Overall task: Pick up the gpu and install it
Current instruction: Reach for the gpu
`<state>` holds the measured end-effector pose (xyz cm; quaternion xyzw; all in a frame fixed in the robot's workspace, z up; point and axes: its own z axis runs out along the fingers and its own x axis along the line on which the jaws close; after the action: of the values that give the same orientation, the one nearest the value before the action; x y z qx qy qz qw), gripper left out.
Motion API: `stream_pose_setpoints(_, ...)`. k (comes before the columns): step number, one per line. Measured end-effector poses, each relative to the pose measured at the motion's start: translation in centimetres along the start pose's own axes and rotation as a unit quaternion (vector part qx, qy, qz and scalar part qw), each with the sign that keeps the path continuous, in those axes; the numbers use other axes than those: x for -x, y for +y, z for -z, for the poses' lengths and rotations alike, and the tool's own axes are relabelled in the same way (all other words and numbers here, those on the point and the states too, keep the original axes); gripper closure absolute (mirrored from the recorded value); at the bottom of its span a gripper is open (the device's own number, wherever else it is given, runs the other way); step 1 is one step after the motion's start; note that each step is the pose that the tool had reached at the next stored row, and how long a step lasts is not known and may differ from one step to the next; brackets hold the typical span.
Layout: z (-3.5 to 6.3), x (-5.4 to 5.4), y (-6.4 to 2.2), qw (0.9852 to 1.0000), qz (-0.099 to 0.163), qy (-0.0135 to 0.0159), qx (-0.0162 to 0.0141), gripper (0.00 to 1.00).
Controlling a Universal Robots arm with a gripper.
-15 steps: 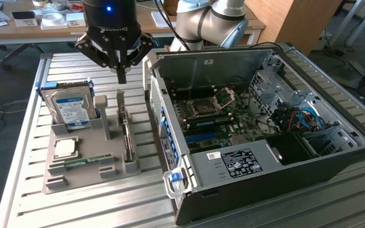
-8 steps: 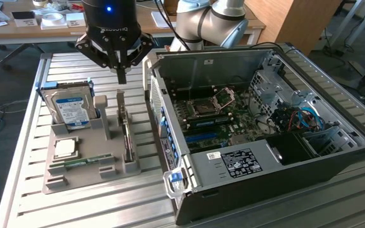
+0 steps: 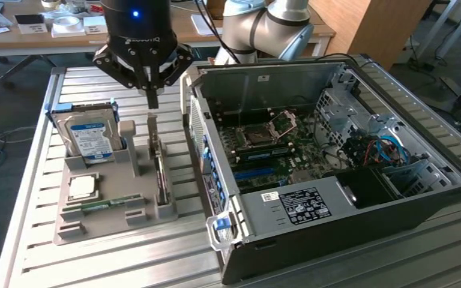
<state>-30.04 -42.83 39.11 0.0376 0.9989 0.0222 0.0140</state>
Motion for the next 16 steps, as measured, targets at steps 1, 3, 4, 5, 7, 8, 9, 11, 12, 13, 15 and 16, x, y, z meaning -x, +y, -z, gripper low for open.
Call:
stream_pose_setpoints(1,-0.01,-0.1,-0.01,1.0000,0.000,0.0000,0.0000,0.89)
stream_pose_setpoints(3,-0.04,-0.5,-0.04,1.0000,0.000,0.0000,0.0000,0.89)
stream_pose_setpoints(4,-0.05,-0.6,-0.06,1.0000,0.000,0.0000,0.0000,0.89)
stream_pose_setpoints(5,-0.07,-0.8,-0.07,1.0000,0.000,0.0000,0.0000,0.89)
stream_pose_setpoints(7,-0.10,-1.2,-0.10,1.0000,0.000,0.0000,0.0000,0.89)
stream_pose_setpoints(8,-0.11,-1.3,-0.11,1.0000,0.000,0.0000,0.0000,0.89)
stream_pose_setpoints(9,-0.11,-1.4,-0.11,1.0000,0.000,0.0000,0.0000,0.89)
stream_pose_setpoints(11,-0.11,-1.4,-0.11,1.0000,0.000,0.0000,0.0000,0.89)
stream_pose_setpoints(12,-0.11,-1.4,-0.11,1.0000,0.000,0.0000,0.0000,0.89)
stream_pose_setpoints(13,-0.11,-1.4,-0.11,1.0000,0.000,0.0000,0.0000,0.89)
stream_pose_setpoints(15,-0.11,-1.4,-0.12,1.0000,0.000,0.0000,0.0000,0.89)
stream_pose_setpoints(16,-0.11,-1.4,-0.12,1.0000,0.000,0.0000,0.0000,0.89)
